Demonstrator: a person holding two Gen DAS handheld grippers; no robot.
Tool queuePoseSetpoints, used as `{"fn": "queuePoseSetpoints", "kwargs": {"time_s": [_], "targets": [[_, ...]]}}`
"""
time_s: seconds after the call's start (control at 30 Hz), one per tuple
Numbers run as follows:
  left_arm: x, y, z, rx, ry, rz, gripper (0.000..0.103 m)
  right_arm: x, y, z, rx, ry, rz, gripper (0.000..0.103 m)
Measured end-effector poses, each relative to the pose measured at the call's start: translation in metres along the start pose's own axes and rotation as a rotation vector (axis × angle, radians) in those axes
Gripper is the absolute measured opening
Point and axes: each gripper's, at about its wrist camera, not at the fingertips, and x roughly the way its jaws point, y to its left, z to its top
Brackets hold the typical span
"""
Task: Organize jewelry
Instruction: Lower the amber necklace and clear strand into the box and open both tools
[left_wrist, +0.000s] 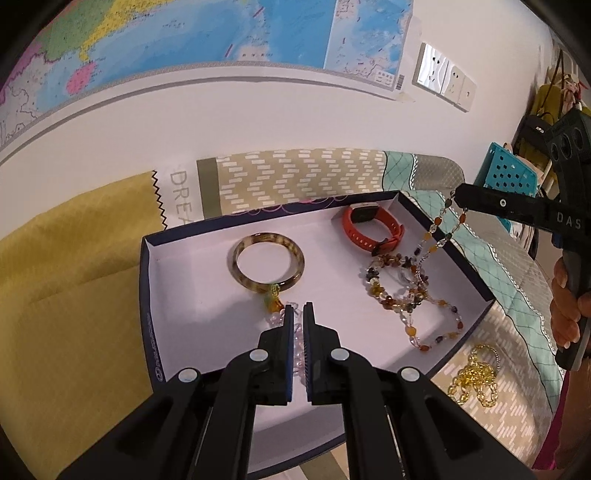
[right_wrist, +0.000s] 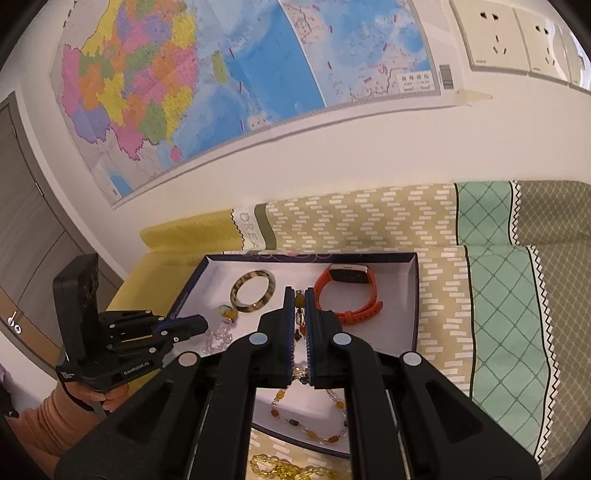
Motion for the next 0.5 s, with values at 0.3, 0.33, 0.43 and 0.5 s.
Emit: {"fn": "queuePoseSetpoints", "kwargs": {"time_s": [0.3,0.33,0.43,0.5], "targets": [[-0.002,0.005,-0.007,-0.021,0.011,-0.001,0.005,0.022,-0.008,-0.013,0.013,0.069,-0.012,0.006],[-0.004,0.006,-0.009,-0.025,0.007,0.001,0.006,0.024,-0.009,-0.014,0.015,0.077,-0.011,0.006],[-0.016,0.010,-0.013,-0.039,-0.011,-0.008,0.007,0.029,-0.012,-0.019,0.022,0.096,-0.015,0.006],[-0.022,0.012,-0.016,-0.048,-0.022,-0.010,0.008,0.030,-0.014,-0.022,0.025,0.105,-0.015,0.007]]}}
